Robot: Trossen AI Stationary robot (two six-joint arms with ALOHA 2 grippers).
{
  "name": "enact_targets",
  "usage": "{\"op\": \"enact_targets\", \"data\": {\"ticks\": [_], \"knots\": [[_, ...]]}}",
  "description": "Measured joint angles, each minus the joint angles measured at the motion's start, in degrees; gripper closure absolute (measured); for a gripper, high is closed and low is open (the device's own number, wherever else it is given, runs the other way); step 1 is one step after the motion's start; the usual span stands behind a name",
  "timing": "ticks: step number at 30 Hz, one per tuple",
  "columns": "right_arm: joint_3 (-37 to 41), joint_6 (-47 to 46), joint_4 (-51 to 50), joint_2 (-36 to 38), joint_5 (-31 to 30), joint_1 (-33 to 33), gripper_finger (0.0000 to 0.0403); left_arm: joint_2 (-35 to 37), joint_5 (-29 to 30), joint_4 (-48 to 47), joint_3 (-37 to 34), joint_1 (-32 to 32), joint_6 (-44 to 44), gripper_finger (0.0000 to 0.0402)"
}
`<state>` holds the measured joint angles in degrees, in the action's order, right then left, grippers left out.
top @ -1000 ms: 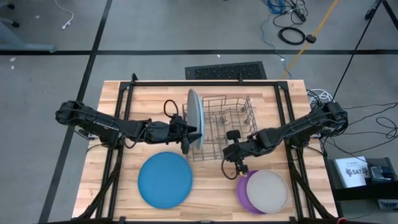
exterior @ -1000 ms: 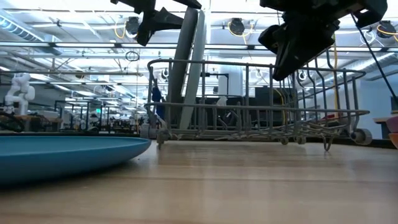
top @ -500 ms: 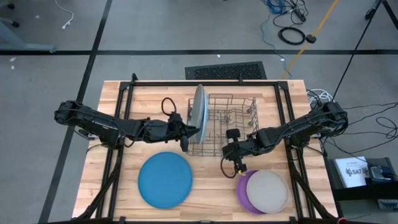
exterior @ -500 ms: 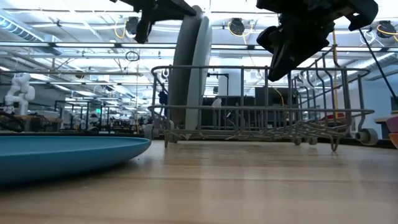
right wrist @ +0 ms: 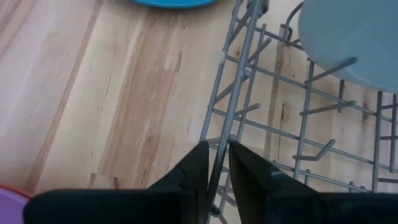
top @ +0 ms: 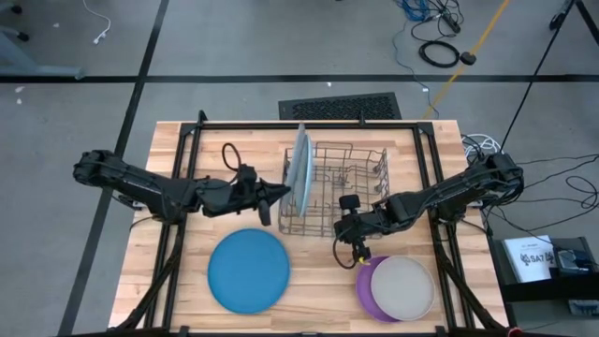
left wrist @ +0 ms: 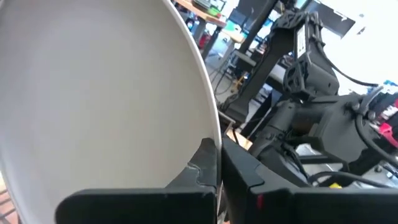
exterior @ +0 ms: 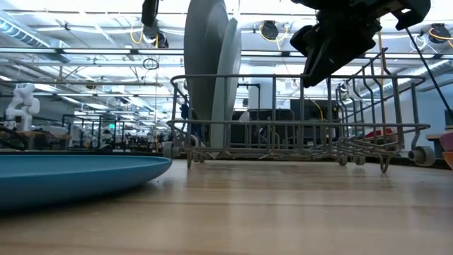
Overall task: Sort dishes
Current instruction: Put the gray plate into the dish rack
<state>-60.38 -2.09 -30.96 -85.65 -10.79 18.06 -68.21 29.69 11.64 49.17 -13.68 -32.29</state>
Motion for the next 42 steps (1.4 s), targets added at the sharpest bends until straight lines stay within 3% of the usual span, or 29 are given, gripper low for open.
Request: {"op": "enact_targets", "data": {"ticks": [22, 39, 42], "knots": [[0.0, 0.7, 1.2, 0.0, -1.1, 0.0, 0.0344, -6.2, 9.6, -0.5, 0.1, -2.6, -9.1, 0.0401], [0.0, 0.7, 1.2, 0.0, -1.4, 0.0, 0.0344, -11.0, 11.2, 0.3, 0.3, -3.9, -12.0, 0.0401], [0.0, 0.7, 1.2, 0.0, -1.5, 0.0, 0.0344, -11.0, 13.7, 0.4, 0.2, -4.6, -12.4, 0.0401]]}}
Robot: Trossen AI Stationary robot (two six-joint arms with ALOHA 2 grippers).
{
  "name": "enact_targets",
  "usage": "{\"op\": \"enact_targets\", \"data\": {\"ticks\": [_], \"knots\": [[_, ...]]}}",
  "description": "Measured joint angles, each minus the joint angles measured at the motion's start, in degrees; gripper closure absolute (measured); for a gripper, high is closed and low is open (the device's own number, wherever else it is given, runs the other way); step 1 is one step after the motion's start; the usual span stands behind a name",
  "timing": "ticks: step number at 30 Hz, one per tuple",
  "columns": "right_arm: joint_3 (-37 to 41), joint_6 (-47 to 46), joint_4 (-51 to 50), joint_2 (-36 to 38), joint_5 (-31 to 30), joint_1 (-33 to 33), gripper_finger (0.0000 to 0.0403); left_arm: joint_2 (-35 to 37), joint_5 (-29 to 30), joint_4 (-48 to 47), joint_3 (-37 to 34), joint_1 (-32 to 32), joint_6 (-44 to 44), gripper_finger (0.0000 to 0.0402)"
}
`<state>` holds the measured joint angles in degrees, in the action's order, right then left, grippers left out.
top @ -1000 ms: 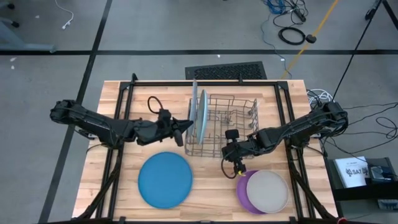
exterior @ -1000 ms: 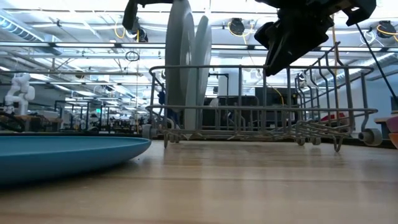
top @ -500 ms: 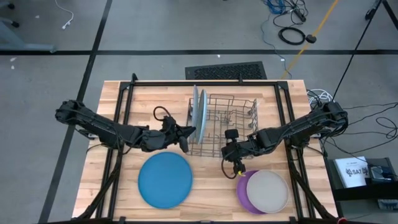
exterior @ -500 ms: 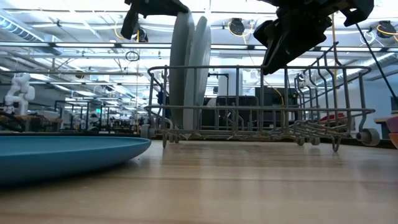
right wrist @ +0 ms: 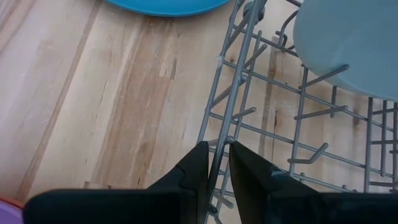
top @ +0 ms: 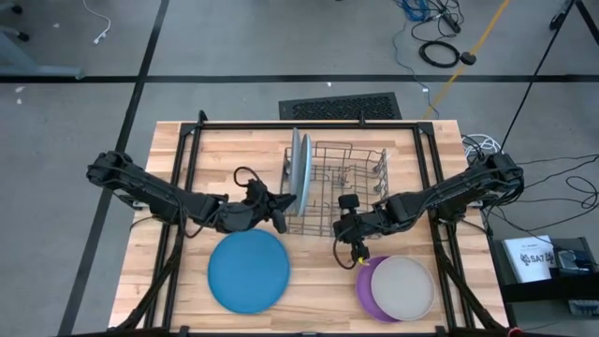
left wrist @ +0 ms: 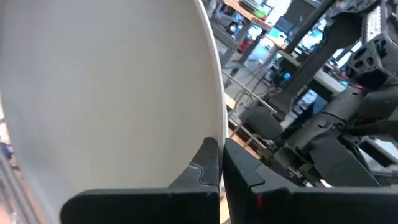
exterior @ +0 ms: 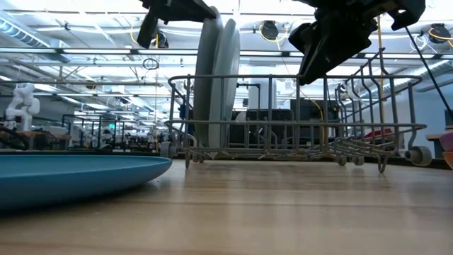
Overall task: Sort dishes
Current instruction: Put the gray plate into the dish rack
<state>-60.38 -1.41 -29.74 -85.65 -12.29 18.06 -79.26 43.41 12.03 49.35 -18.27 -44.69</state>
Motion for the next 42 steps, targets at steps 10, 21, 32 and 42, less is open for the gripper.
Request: {"op": "enact_targets", "data": {"ticks": [10, 21, 32, 42], "knots": [[0.0, 0.0, 0.0, 0.0, 0.0, 0.0, 0.0344, -0.1, 7.2, 2.7, -0.2, -2.5, 1.6, 0.0402], [0.0, 0.1, 0.9, 0.0, 0.1, 0.0, 0.0344, -0.1, 12.2, 6.0, -0.2, -5.1, 6.0, 0.0401], [0.0, 0.1, 0.9, 0.0, 0.1, 0.0, 0.0344, -0.1, 13.5, 6.9, -0.7, -6.6, 7.5, 0.0401], [0.0, 0.6, 1.7, 0.0, 0.0, 0.0, 0.0344, 0.1, 14.2, 31.8, -13.8, -7.0, 9.7, 0.0401]]}}
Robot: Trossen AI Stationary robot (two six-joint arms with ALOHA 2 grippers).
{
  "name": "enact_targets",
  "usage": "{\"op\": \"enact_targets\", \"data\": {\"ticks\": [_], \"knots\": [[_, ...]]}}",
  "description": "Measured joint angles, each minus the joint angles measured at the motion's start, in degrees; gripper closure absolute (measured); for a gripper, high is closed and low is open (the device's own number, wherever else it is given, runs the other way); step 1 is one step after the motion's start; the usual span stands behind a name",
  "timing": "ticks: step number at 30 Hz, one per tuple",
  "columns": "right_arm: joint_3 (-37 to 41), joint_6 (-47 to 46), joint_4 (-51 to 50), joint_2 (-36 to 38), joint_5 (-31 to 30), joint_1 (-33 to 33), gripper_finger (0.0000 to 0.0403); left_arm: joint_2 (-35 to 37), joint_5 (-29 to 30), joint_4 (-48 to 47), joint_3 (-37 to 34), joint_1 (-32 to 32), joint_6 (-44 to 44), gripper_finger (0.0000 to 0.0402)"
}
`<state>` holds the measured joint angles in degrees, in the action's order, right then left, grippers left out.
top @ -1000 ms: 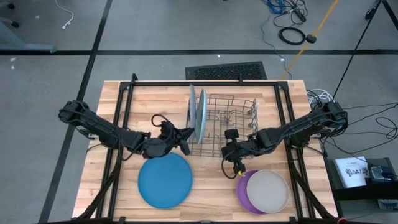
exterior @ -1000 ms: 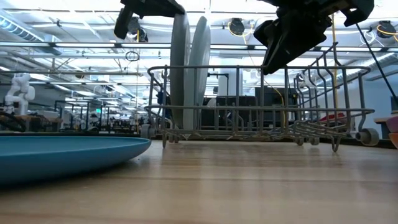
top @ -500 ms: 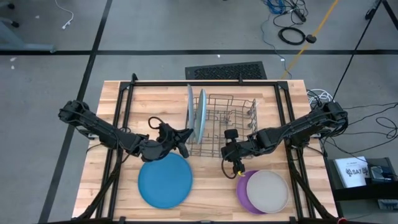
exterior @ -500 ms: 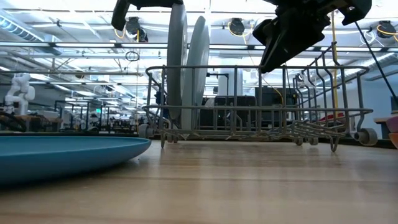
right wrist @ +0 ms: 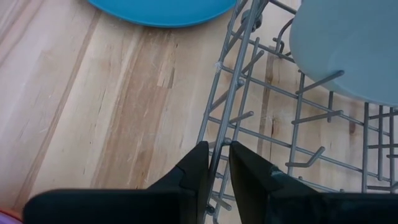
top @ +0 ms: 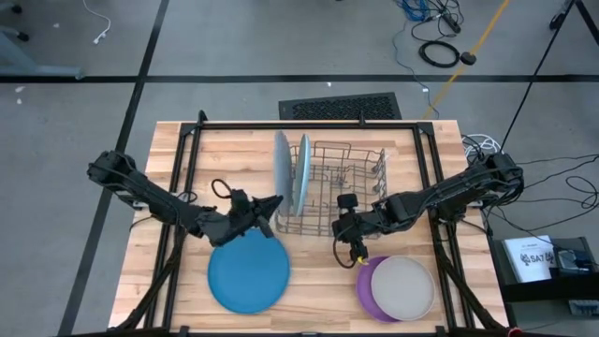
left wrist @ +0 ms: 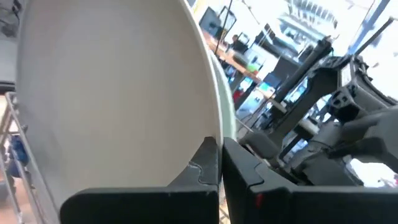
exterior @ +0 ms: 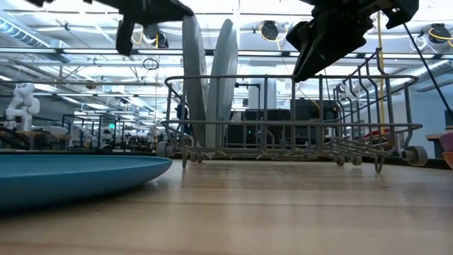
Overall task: Sort dishes
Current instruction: Put the gray plate into the dish rack
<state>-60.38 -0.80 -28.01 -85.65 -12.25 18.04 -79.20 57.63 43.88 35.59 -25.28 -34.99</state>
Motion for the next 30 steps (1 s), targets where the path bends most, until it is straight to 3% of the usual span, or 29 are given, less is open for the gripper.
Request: {"op": "enact_targets", "data": {"ticks": [9, 21, 30], "knots": [[0.0, 0.0, 0.0, 0.0, 0.0, 0.0, 0.0344, 0.0, -2.6, 2.0, -4.0, 0.5, -3.4, 0.0402], [-0.1, 0.0, 0.3, 0.0, -0.2, 0.0, 0.0344, 0.0, -3.0, -4.5, -4.4, 0.5, -12.3, 0.04], [-0.1, 0.0, 0.3, 0.0, -0.2, 0.0, 0.0344, -0.2, -3.3, -4.7, -4.5, 0.6, -12.7, 0.0331]]}}
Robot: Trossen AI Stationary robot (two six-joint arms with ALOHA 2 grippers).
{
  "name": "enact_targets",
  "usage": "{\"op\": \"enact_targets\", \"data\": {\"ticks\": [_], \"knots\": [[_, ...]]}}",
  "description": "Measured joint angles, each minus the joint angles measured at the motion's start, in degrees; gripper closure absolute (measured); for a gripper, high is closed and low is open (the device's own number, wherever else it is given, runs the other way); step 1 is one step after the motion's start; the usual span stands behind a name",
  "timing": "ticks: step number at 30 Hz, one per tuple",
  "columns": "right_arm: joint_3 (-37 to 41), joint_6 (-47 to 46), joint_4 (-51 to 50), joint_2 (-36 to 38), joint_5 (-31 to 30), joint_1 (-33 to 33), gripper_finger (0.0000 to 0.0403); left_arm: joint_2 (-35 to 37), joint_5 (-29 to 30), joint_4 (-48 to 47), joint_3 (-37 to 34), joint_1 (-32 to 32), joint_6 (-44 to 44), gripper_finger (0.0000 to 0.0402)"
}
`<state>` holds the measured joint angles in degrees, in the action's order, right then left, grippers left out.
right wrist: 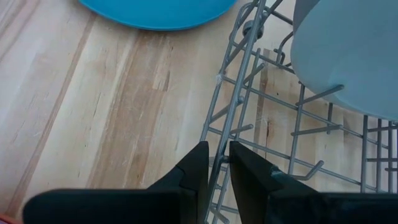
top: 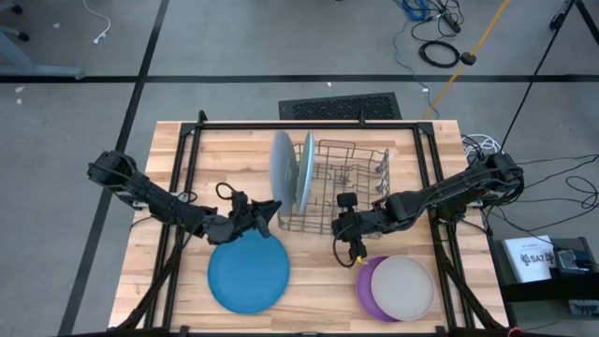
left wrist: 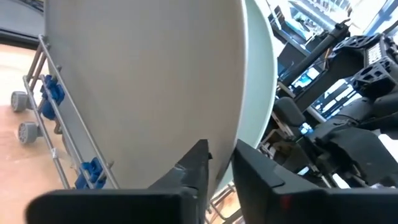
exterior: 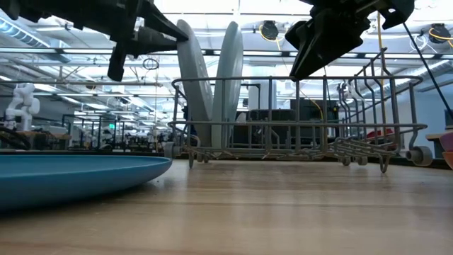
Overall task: Sort dishes
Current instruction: Put the gray plate into the dish rack
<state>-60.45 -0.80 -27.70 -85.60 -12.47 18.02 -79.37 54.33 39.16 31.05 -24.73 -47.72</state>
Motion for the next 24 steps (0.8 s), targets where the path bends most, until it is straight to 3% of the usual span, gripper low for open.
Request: {"op": "enact_targets", "data": {"ticks": [13, 24], "knots": [[0.0, 0.0, 0.0, 0.0, 0.6, 0.0, 0.0344, 0.0, -0.5, 6.8, 0.0, 0.0, 6.2, 0.0233], [0.0, -0.4, -0.1, 0.0, 0.4, 0.0, 0.0344, 1.6, 1.8, 6.5, 0.1, -1.3, 9.2, 0.0217]]}}
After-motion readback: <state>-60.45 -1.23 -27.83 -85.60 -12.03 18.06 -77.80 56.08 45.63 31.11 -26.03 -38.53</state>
